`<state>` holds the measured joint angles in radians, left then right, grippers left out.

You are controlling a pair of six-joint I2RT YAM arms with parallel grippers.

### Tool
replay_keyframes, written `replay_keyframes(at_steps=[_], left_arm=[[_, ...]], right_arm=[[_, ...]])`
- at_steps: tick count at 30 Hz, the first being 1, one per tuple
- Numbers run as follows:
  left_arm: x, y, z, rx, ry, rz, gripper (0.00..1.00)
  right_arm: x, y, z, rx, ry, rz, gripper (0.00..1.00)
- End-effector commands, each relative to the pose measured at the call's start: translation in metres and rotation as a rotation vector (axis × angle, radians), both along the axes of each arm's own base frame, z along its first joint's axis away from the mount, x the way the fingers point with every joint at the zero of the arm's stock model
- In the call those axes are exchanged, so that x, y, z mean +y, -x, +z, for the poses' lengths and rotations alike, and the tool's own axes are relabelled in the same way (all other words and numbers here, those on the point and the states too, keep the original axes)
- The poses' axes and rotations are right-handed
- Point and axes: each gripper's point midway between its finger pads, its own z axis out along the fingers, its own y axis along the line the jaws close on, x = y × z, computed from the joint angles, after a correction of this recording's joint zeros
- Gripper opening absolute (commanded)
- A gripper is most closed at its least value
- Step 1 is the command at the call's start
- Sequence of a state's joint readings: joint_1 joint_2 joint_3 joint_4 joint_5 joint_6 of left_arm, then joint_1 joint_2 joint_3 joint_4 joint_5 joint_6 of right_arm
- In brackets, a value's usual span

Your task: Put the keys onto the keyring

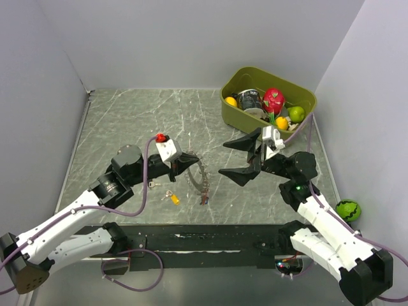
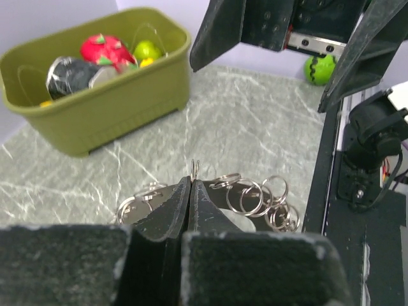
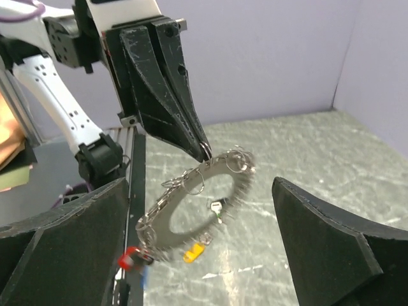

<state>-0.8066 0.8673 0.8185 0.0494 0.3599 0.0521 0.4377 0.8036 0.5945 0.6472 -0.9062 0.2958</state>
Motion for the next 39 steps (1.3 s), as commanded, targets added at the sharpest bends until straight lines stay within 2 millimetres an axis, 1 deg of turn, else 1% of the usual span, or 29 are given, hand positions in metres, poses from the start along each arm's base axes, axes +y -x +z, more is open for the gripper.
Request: replay_keyframes(at_steps=[1,5,8,11,12,13,14,15,16,18,19,21,23,24,25,26,27,28,29,30,31,32,33,34,35,36,37,38,39], left_arm=[[-0.001,-0.001,0.009,-0.012,-0.006,-0.002,0.01],[-0.003,-0.002,0.003,0.014,0.006,0.005,0.01],[-0.001,-0.009,-0.004,0.038,0.018,0.045,0.01],[0.005,-0.025,-0.009,0.092,0.043,0.113,0.01],[0.012,-0.036,-0.009,0.103,0.054,0.143,0.01],[0.009,-0.035,-0.015,0.141,0.052,0.1,0.01],[0.011,-0.04,-0.017,0.159,0.06,0.103,0.01],[0.016,-0.052,-0.023,0.188,0.06,0.129,0.01],[0.017,-0.056,-0.024,0.213,0.074,0.129,0.01],[0.026,-0.075,-0.032,0.265,0.082,0.193,0.01],[0.027,-0.079,-0.035,0.282,0.087,0.197,0.01],[0.041,-0.098,-0.039,0.32,0.108,0.288,0.01],[0.053,-0.11,-0.039,0.362,0.145,0.357,0.01],[0.065,-0.119,-0.037,0.375,0.165,0.398,0.01],[0.072,-0.123,-0.033,0.392,0.19,0.423,0.01],[0.08,-0.126,-0.033,0.407,0.201,0.452,0.01],[0.094,-0.132,-0.029,0.406,0.223,0.497,0.01],[0.101,-0.135,-0.025,0.413,0.243,0.521,0.01],[0.11,-0.138,-0.021,0.416,0.258,0.551,0.01],[0.127,-0.141,-0.019,0.422,0.275,0.599,0.01],[0.135,-0.143,-0.012,0.436,0.303,0.628,0.01],[0.144,-0.145,-0.009,0.439,0.317,0.653,0.01],[0.161,-0.147,-0.007,0.454,0.34,0.711,0.01],[0.171,-0.148,0.001,0.448,0.364,0.742,0.01],[0.18,-0.15,0.006,0.442,0.384,0.772,0.01],[0.195,-0.149,0.002,0.474,0.394,0.826,0.01],[0.204,-0.151,0.008,0.47,0.413,0.857,0.01],[0.211,-0.151,0.01,0.473,0.424,0.883,0.01],[0.22,-0.151,0.013,0.475,0.438,0.911,0.01]], right_arm=[[-0.001,-0.004,0.004,-0.02,0.023,-0.014,1.0],[0.002,-0.011,-0.015,0.034,0.073,-0.017,1.0],[0.001,-0.017,-0.032,0.086,0.095,-0.049,1.0],[-0.001,-0.021,-0.047,0.153,0.125,-0.076,1.0],[-0.001,-0.021,-0.051,0.163,0.131,-0.076,1.0],[-0.002,-0.021,-0.06,0.182,0.142,-0.081,1.0],[-0.002,-0.022,-0.064,0.195,0.145,-0.095,1.0],[-0.002,-0.022,-0.07,0.209,0.156,-0.099,1.0],[-0.002,-0.023,-0.08,0.243,0.183,-0.104,1.0],[-0.002,-0.024,-0.088,0.271,0.207,-0.124,1.0],[-0.001,-0.025,-0.093,0.28,0.221,-0.134,1.0],[0.003,-0.026,-0.106,0.322,0.254,-0.157,1.0],[0.009,-0.027,-0.119,0.368,0.3,-0.163,1.0],[0.01,-0.033,-0.124,0.385,0.318,-0.209,1.0],[0.023,-0.029,-0.127,0.384,0.354,-0.182,1.0],[0.027,-0.031,-0.133,0.396,0.381,-0.198,1.0],[0.031,-0.032,-0.14,0.41,0.41,-0.214,1.0],[0.041,-0.034,-0.148,0.42,0.448,-0.223,1.0],[0.046,-0.035,-0.153,0.434,0.47,-0.228,1.0],[0.051,-0.034,-0.16,0.457,0.506,-0.229,0.99],[0.06,-0.042,-0.164,0.469,0.532,-0.255,0.99],[0.071,-0.038,-0.166,0.463,0.55,-0.237,0.98],[0.074,-0.038,-0.175,0.481,0.588,-0.249,0.98],[0.082,-0.043,-0.183,0.498,0.625,-0.27,0.97],[0.093,-0.037,-0.188,0.497,0.654,-0.254,0.96],[0.104,-0.04,-0.179,0.491,0.647,-0.256,0.96],[0.111,-0.04,-0.197,0.524,0.699,-0.26,0.95],[0.12,-0.038,-0.199,0.521,0.713,-0.262,0.95],[0.133,-0.041,-0.188,0.513,0.698,-0.259,0.93]])
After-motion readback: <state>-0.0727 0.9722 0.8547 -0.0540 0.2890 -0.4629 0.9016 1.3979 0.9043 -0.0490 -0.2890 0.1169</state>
